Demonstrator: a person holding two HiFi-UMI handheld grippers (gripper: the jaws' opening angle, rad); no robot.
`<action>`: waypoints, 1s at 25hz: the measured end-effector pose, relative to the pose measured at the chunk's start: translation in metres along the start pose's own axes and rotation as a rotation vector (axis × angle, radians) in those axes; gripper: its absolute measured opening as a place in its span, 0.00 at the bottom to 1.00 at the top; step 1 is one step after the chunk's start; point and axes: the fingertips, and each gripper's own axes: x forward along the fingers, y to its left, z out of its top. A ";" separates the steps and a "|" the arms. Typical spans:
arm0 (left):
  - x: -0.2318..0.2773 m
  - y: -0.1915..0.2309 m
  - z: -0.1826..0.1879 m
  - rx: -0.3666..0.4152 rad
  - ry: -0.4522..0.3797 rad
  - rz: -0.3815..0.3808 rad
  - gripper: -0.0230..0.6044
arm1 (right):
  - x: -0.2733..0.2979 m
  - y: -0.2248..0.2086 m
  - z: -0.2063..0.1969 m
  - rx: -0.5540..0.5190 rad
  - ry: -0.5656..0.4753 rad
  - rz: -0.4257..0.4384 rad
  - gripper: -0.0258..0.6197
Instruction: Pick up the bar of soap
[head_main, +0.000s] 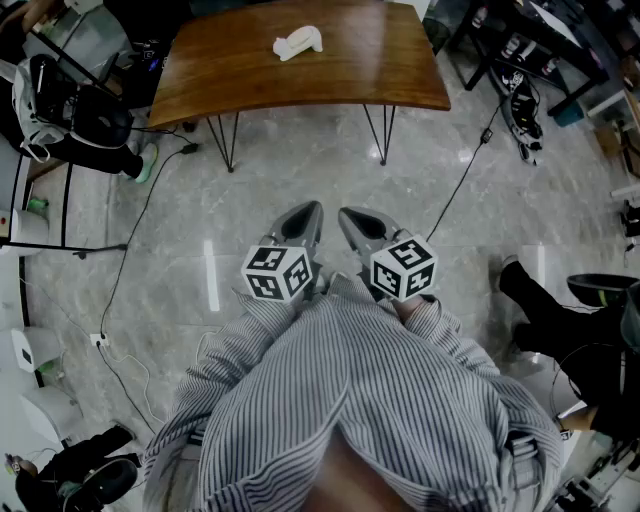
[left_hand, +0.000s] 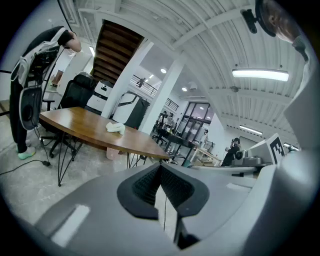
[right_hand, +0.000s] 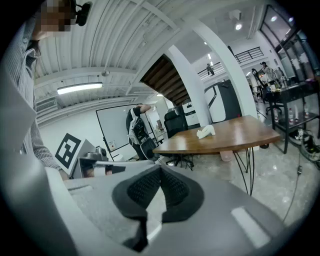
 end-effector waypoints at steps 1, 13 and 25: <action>-0.001 0.000 0.000 -0.001 0.000 0.001 0.04 | -0.001 0.000 0.000 0.002 0.000 0.001 0.04; 0.005 0.013 0.008 -0.027 -0.021 -0.011 0.04 | 0.013 -0.012 0.010 -0.015 -0.006 -0.023 0.04; 0.041 0.008 -0.001 -0.060 -0.010 -0.046 0.04 | 0.020 -0.046 0.023 0.056 -0.049 0.031 0.04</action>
